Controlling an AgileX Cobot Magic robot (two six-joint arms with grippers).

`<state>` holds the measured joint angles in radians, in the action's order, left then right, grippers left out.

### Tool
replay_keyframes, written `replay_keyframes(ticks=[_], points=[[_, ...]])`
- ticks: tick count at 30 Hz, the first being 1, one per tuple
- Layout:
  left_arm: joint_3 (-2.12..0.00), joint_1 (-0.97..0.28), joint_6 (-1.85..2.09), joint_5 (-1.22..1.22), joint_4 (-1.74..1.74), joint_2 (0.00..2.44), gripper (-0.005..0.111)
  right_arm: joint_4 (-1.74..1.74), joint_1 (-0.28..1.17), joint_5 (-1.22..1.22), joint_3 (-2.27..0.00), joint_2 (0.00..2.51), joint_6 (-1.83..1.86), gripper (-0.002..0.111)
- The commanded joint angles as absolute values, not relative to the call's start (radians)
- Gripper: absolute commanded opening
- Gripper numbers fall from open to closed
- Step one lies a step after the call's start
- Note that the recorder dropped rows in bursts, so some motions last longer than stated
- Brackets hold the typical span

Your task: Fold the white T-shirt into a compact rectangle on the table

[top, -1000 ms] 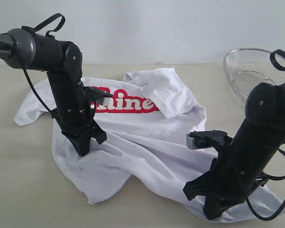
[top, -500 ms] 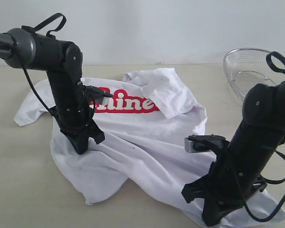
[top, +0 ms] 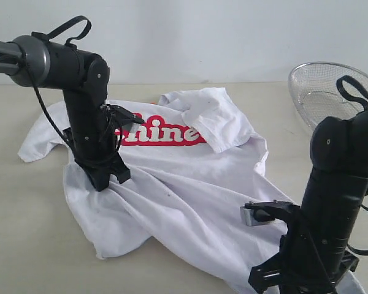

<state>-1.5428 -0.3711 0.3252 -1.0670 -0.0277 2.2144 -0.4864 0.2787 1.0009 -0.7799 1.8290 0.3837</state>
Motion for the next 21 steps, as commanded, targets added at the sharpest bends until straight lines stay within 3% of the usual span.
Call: replay_keyframes(ticks=[1,8,13,21], points=[[-1.541,-0.369,0.323,-1.045,-0.041,2.211,0.005,-0.489,0.278,1.017,-0.782,1.799,0.411,0.0],[-1.541,-0.369,0.321,-1.091,0.083,2.088,0.005,-0.581,0.278,0.983,-0.876,1.645,0.472,0.0],[-1.501,-0.369,0.319,-1.221,0.216,1.975,0.005,-0.538,0.276,0.914,-0.939,1.674,0.444,0.0],[-1.061,-0.367,0.247,-1.041,0.434,1.759,0.005,-0.543,0.276,0.858,-0.959,1.773,0.49,0.0]])
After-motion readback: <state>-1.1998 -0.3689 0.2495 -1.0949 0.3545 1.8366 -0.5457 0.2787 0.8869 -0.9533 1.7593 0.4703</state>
